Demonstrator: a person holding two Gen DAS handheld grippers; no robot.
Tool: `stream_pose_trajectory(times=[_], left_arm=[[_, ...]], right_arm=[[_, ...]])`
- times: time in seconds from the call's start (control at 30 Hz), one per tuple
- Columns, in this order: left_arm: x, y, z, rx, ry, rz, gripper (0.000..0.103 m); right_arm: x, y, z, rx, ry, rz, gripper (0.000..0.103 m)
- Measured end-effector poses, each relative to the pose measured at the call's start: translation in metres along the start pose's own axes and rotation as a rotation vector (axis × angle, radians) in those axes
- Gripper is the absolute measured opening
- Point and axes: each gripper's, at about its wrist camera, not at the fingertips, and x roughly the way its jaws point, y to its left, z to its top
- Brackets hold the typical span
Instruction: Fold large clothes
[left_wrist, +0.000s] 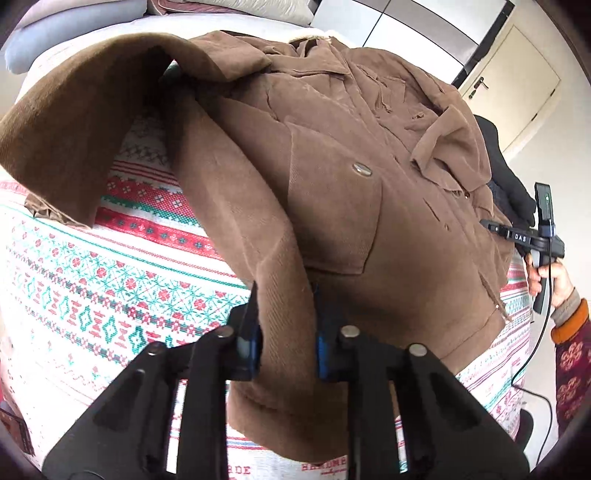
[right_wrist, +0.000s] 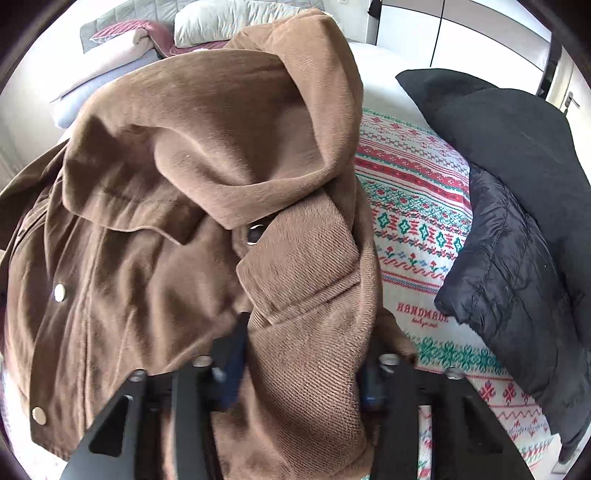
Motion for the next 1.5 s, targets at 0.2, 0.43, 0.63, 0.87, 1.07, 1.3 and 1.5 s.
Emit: stream_pose_trajectory(times=[0.2, 0.43, 0.63, 0.87, 1.07, 1.3, 1.5], left_arm=[[-0.082, -0.036, 0.021, 0.033, -0.203, -0.057, 0.011], [-0.190, -0.069, 0.038, 0.093, -0.343, -0.140, 0.009], [-0.235, -0.060, 0.024, 0.111, -0.309, -0.180, 0.010], [-0.156, -0.039, -0.035, 0.238, 0.023, 0.098, 0.043], [-0.144, -0.016, -0.055, 0.252, 0.051, 0.242, 0.067], [-0.153, 0.012, -0.027, 0.142, -0.065, 0.197, 0.086], [-0.121, 0.053, 0.009, -0.026, -0.072, 0.270, 0.086]], right_arm=[[-0.071, 0.026, -0.011, 0.118, -0.066, 0.191, 0.012], [-0.195, 0.037, -0.022, 0.187, -0.214, 0.291, 0.011], [-0.264, 0.027, -0.065, 0.250, -0.235, 0.286, 0.011], [-0.196, 0.007, -0.136, 0.316, -0.019, 0.172, 0.025], [-0.134, -0.015, -0.173, 0.401, 0.172, 0.123, 0.043], [-0.187, -0.010, -0.132, 0.365, -0.015, 0.081, 0.078], [-0.168, 0.032, -0.090, 0.282, -0.028, 0.147, 0.079]])
